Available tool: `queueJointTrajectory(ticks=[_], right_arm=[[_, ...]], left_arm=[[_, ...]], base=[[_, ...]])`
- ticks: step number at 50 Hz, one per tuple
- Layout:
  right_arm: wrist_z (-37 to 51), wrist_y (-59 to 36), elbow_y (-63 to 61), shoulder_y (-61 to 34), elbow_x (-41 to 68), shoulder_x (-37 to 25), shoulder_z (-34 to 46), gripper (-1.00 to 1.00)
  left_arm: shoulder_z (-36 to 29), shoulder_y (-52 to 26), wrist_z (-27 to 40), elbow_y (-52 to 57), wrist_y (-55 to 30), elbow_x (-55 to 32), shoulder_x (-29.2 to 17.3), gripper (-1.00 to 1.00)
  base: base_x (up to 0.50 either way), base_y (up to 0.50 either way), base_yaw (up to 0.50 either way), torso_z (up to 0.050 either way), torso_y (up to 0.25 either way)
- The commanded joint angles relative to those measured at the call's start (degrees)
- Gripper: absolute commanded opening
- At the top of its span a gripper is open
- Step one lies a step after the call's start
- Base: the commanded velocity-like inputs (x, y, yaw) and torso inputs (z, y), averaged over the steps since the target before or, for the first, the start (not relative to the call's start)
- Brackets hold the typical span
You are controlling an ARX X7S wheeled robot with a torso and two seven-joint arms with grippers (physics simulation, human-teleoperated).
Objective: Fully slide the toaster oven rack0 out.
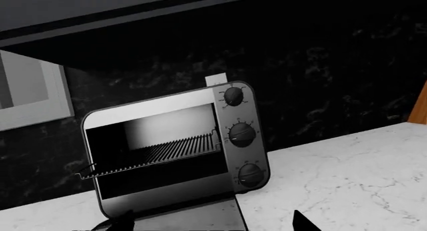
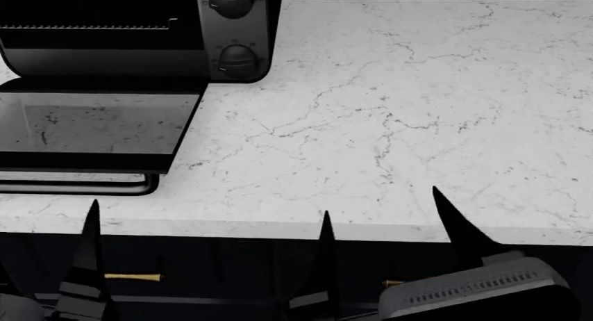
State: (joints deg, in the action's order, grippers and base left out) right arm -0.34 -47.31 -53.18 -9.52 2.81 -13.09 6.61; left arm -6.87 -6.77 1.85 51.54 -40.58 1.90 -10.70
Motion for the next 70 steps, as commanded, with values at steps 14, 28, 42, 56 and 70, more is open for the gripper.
queueJointTrajectory(ticks=[14,28,42,56,70], right_arm=[[20.5,-22.0,-6.8,-24.0,36.8,-13.5,-7.5,1.0],[35.0,-19.9,-6.4,-29.8,54.2,-19.6,-5.4,1.0],[41.8,-19.5,-6.3,-37.4,62.0,-23.8,-2.9,1.0],[52.2,-12.4,-6.7,-42.9,66.6,-31.3,11.6,1.0],[53.0,-10.4,-5.8,-43.8,66.2,-31.9,13.9,1.0]], left_arm=[[-0.5,-22.8,-29.6,8.5,-25.5,29.2,10.7,1.0],[-1.6,-27.1,-32.8,8.5,-28.5,33.2,10.7,1.0],[-5.5,-33.0,-36.1,8.5,-33.8,38.2,10.7,1.0],[-1.7,-30.0,-33.4,8.5,-30.6,32.7,10.7,1.0],[4.1,-27.2,-28.4,8.5,-27.0,22.2,10.7,1.0]], base=[[0.0,0.05,0.0,0.05,0.0],[0.01,0.5,0.0,0.05,0.0],[0.15,0.18,0.0,0.05,0.001],[0.5,0.0,0.0,0.05,0.0],[0.5,0.0,0.0,0.046,0.0]])
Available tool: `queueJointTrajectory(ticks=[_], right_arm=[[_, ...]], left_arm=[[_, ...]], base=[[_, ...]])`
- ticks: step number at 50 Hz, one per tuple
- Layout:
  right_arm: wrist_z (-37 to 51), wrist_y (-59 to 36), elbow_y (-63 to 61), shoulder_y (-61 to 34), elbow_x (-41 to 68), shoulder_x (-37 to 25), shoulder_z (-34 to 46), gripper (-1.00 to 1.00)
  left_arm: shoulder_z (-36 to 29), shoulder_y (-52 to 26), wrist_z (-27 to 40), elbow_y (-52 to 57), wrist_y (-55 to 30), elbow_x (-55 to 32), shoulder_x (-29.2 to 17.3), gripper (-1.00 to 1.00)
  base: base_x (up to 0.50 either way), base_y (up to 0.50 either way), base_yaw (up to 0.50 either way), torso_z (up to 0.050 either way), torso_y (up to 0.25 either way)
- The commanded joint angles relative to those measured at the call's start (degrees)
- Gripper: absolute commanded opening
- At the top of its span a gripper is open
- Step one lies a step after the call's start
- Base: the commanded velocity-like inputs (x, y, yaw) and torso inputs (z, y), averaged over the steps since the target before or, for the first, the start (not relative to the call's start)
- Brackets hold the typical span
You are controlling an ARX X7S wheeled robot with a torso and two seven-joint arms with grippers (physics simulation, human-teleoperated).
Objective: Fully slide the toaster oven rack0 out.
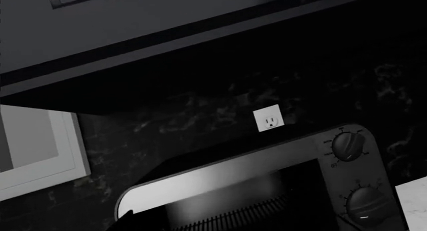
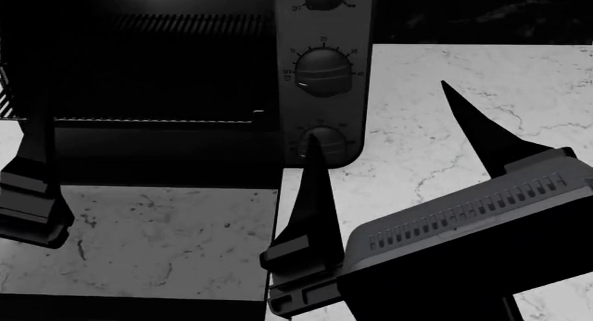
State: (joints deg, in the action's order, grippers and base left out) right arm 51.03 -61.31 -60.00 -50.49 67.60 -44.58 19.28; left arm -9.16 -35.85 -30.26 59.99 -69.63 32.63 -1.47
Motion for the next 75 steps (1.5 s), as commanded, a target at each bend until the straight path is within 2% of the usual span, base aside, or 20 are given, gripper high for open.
queueJointTrajectory(ticks=[1,2,7,9,11,19,27,32,37,45,51,57,69,75], right_arm=[[1.6,4.9,1.9,-1.8,2.0,-0.5,0.3,1.0],[1.2,5.4,2.1,-1.5,1.8,-0.7,0.1,1.0],[0.0,7.9,1.6,-0.6,1.3,-2.0,-1.4,1.0],[-0.1,8.0,1.8,-0.5,1.3,-2.4,-1.6,1.0],[-0.4,8.3,1.8,-0.4,0.8,-2.5,-1.4,1.0],[-1.3,9.6,2.7,0.8,0.3,-2.9,-1.4,1.0],[-1.4,10.3,2.3,1.2,0.2,-2.8,-0.9,1.0],[-1.6,11.3,1.9,1.8,0.1,-2.8,-0.9,1.0],[-2.3,12.6,1.8,2.6,-0.5,-3.1,-1.0,1.0],[-3.9,16.0,2.1,5.7,-2.1,-4.4,-2.3,1.0],[-3.7,17.2,1.8,6.3,-1.7,-4.6,-2.6,1.0],[-4.1,18.3,1.7,7.0,-2.1,-4.8,-2.5,1.0],[-3.7,20.5,1.7,7.2,-1.0,-5.7,-3.3,1.0],[-2.3,21.2,1.8,5.1,1.7,-6.1,-4.4,1.0]], left_arm=[[5.3,2.4,3.5,0.0,2.5,-6.8,1.5,1.0],[4.9,2.6,3.5,0.0,3.0,-6.3,1.5,1.0],[-6.9,4.1,-5.3,0.0,4.7,16.8,1.5,1.0],[-11.8,6.3,-11.0,0.0,6.7,28.0,1.4,1.0],[-13.0,6.7,-11.9,-0.4,7.0,30.7,0.6,1.0],[-16.0,7.3,-12.1,-3.9,9.1,32.7,-3.2,1.0],[-17.9,0.4,-14.3,-12.1,11.1,34.2,-6.9,1.0],[-22.1,-1.7,-17.3,-17.4,13.5,36.9,-9.2,1.0],[-25.3,-4.2,-20.5,-20.8,14.6,39.6,-9.7,1.0],[-29.7,-1.0,-27.5,-17.6,14.4,47.7,-10.3,1.0],[-31.2,-3.6,-30.5,-20.5,16.2,48.9,-10.9,1.0],[-29.7,-8.6,-28.0,-26.2,17.8,45.1,-11.6,1.0],[-29.5,-8.9,-24.2,-36.2,19.8,39.4,-12.1,1.0],[-30.2,-9.1,-25.0,-41.5,20.2,37.4,-11.8,1.0]], base=[[0.39,0.0,0.0,0.0,0.0],[0.26,0.0,0.0,0.0,0.0],[0.0,0.0,0.0,0.0,0.0],[0.0,0.0,0.0,0.0,0.0],[0.0,0.0,0.0,0.0,0.0],[0.0,0.0,0.0,0.0,0.0],[0.0,0.0,0.0,0.0,0.0],[0.0,0.0,0.0,0.0,0.0],[0.0,0.0,0.0,0.0,0.0],[0.0,0.0,0.0,0.0,0.0],[0.0,0.0,0.0,0.0,0.0],[0.0,0.0,0.0,0.0,0.0],[0.0,0.0,0.0,0.0,0.0],[0.0,0.0,0.0,0.0,0.0]])
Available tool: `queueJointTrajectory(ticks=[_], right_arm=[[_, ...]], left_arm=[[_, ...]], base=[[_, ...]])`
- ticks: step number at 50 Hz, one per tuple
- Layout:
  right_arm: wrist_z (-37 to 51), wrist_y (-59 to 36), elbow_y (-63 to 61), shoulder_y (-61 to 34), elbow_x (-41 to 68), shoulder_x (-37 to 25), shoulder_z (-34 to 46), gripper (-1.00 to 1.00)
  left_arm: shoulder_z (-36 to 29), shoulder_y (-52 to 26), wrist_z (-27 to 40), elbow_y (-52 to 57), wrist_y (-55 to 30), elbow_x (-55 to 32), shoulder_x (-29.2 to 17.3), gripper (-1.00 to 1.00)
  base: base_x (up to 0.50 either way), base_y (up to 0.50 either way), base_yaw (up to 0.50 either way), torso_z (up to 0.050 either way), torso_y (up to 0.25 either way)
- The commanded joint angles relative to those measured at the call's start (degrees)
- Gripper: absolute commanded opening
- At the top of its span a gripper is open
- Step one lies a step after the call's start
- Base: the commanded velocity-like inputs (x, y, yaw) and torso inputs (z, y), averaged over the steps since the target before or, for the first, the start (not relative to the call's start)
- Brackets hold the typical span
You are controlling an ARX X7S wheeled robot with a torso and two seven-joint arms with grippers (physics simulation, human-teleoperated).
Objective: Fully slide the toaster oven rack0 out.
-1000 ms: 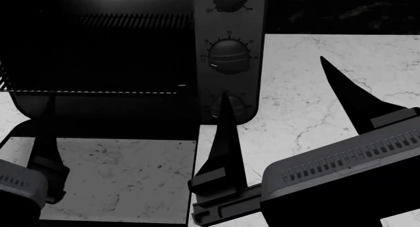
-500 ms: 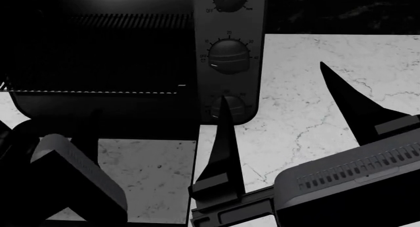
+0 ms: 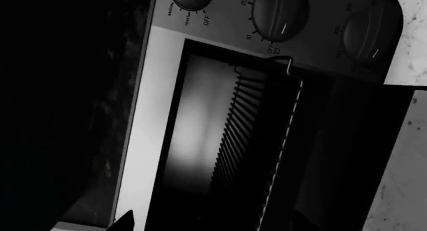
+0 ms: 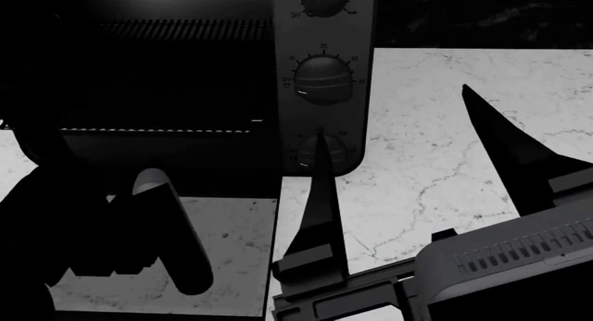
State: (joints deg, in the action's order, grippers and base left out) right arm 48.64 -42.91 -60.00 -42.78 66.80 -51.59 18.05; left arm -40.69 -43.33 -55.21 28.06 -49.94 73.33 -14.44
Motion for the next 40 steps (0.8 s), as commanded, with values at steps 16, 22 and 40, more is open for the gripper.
queueJointTrajectory(ticks=[16,22,40], right_arm=[[-0.3,4.4,1.5,-1.7,1.6,0.7,-2.6,1.0],[0.4,4.7,1.0,-2.2,2.2,0.2,-2.3,1.0],[1.5,5.9,0.6,-4.1,3.7,-1.2,-1.3,1.0]], left_arm=[[4.1,-8.2,11.6,-30.8,5.4,-11.7,4.8,1.0],[4.6,-9.7,14.6,-36.9,6.6,-13.3,5.4,1.0],[5.0,-5.7,17.3,-17.6,6.8,-8.9,1.7,-1.0]], base=[[0.0,0.0,0.0,0.0,0.0],[0.0,0.0,0.0,0.0,0.0],[0.0,0.0,0.0,0.0,0.0]])
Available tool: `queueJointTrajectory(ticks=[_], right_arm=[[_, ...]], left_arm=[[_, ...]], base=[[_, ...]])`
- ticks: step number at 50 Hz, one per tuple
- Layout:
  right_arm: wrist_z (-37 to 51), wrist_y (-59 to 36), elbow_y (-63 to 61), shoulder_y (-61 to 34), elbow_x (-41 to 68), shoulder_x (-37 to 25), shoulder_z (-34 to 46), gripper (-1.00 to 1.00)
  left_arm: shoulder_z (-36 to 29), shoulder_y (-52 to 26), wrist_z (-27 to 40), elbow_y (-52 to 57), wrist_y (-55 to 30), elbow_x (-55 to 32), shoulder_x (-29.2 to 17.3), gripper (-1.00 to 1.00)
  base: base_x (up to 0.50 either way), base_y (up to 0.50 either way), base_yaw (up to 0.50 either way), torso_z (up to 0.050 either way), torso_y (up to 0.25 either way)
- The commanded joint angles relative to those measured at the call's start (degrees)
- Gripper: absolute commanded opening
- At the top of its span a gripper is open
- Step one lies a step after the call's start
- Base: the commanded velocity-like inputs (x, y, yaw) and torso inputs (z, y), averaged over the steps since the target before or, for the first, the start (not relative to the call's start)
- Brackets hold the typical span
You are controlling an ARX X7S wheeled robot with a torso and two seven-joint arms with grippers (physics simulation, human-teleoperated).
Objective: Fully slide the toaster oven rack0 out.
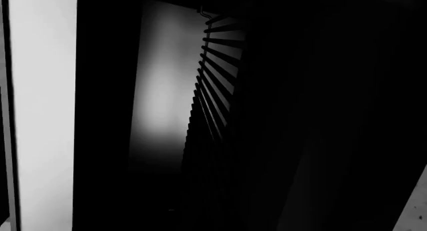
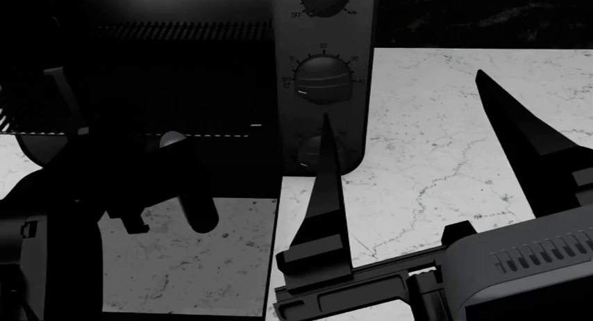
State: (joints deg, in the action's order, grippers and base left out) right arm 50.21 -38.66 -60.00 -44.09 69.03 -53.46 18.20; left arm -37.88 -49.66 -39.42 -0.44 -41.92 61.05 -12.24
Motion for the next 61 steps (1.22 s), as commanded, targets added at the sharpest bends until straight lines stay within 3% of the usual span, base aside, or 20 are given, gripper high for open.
queueJointTrajectory(ticks=[1,9,21,37,47,49,50,53,56,61], right_arm=[[0.1,1.7,0.5,-2.9,1.5,0.6,-1.4,1.0],[-0.2,4.1,0.2,-1.1,-0.3,-0.8,-0.6,1.0],[3.2,16.5,0.1,-3.4,-2.9,-9.5,10.3,1.0],[4.2,20.7,0.3,-4.1,-4.7,-11.9,15.1,1.0],[4.6,20.9,0.5,-5.8,-4.7,-11.9,17.2,1.0],[4.6,21.3,0.5,-5.5,-5.1,-12.2,17.5,1.0],[4.6,21.7,0.5,-5.3,-5.2,-12.4,17.5,1.0],[4.7,22.3,0.7,-5.0,-5.2,-13.0,17.6,1.0],[5.0,21.5,0.5,-6.3,-4.6,-12.5,18.0,1.0],[5.2,19.9,0.5,-9.1,-3.1,-11.4,18.7,1.0]], left_arm=[[2.1,0.6,1.3,11.8,-1.3,3.8,-0.7,-1.0],[0.4,4.6,-5.4,23.4,-4.9,8.9,-1.5,-1.0],[-3.6,8.8,-14.8,38.4,-7.9,19.1,-0.2,-1.0],[-8.6,16.0,-22.4,52.9,-6.6,33.1,1.5,-1.0],[-9.8,16.1,-26.3,56.7,-5.0,38.3,4.1,-1.0],[-6.6,13.1,-27.9,56.5,-6.9,42.1,9.3,-1.0],[-6.7,12.9,-30.7,57.3,-6.5,42.8,9.9,1.0],[-11.0,11.9,-36.1,60.4,-8.3,51.9,9.9,1.0],[-23.6,6.1,-50.2,60.4,-18.8,70.4,7.3,1.0],[-31.6,8.7,-50.6,60.4,-21.4,78.9,8.1,1.0]], base=[[0.0,0.0,0.0,0.0,0.0],[0.0,0.0,0.0,0.0,0.005],[0.0,0.0,0.0,0.0,0.004],[0.0,0.0,-0.01,0.0,0.003],[0.0,0.0,0.0,0.0,0.003],[0.0,0.0,0.0,0.0,0.005],[0.0,0.0,0.0,0.0,0.0],[0.0,0.0,0.0,0.0,0.0],[0.0,0.0,0.0,0.0,0.0],[0.0,0.0,0.0,0.0,0.0]])
